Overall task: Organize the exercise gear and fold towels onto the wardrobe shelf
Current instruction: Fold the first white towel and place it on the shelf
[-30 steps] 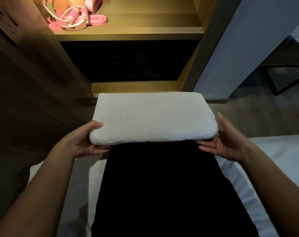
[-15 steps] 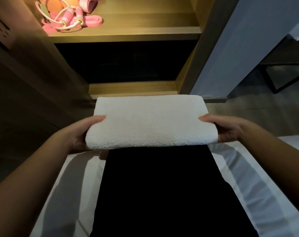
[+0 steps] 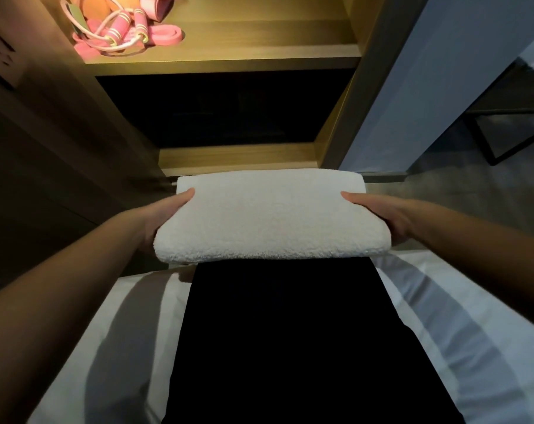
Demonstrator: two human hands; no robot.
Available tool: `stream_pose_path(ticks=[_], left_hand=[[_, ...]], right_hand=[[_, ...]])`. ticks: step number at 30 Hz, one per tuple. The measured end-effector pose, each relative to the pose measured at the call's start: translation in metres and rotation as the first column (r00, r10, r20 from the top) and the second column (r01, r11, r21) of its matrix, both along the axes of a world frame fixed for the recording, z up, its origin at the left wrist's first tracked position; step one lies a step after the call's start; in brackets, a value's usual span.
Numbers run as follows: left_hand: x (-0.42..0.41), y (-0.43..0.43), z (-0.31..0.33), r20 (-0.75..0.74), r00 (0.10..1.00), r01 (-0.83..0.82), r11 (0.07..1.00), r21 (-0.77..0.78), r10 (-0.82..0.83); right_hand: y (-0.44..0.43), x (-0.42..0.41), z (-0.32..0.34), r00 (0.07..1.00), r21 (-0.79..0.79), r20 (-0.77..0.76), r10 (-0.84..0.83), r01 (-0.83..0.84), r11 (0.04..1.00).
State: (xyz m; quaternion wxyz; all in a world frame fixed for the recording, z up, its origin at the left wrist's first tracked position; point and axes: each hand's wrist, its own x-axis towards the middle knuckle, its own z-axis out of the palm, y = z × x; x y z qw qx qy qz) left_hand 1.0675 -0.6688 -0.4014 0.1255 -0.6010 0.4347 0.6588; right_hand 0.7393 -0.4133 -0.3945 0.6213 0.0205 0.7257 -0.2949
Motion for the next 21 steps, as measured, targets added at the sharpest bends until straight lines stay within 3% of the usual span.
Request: stream_pose_path(ticks=[3, 7, 11, 13, 14, 15, 17, 21], left_hand=[[-0.012, -0.002, 0.007, 0.088, 0.994, 0.064, 0.997, -0.045, -0.060], [-0.027, -0.002, 0.012, 0.090, 0.995, 0.052, 0.995, -0.088, -0.044], [-0.030, 0.000, 0.012, -0.032, 0.998, 0.050, 0.993, -0.104, -0.054], [-0.028, 0.002, 0.009, 0.028, 0.994, 0.111, 0.967, -0.230, -0.107], [-0.027, 0.002, 0.005, 0.092, 0.989, 0.140, 0.944, -0.299, -0.117], [-0.024, 0.002, -0.001, 0.137, 0.982, 0.167, 0.929, -0.330, -0.128], [-0.021, 0.002, -0.007, 0.146, 0.977, 0.188, 0.945, -0.269, -0.153], [-0.027, -0.005, 0.000, 0.125, 0.933, 0.350, 0.932, -0.092, -0.338]], right_hand=[[-0.005, -0.006, 0.007, 0.996, 0.048, -0.037, 0.076, -0.074, 0.996], [-0.015, -0.004, 0.009, 0.995, 0.071, -0.094, 0.046, -0.039, 0.997], [-0.017, 0.014, 0.007, 0.996, -0.020, -0.084, 0.006, -0.007, 1.000], [-0.012, 0.024, 0.011, 0.991, -0.090, -0.131, -0.021, 0.010, 0.996], [-0.007, 0.027, 0.011, 0.967, -0.164, -0.252, -0.045, 0.003, 0.986], [-0.004, 0.028, 0.012, 0.898, -0.258, -0.434, -0.073, -0.046, 0.965], [0.001, 0.035, 0.022, 0.669, -0.414, -0.728, -0.152, -0.252, 0.875], [0.006, 0.049, 0.043, 0.366, -0.403, -0.902, -0.231, -0.516, 0.756]])
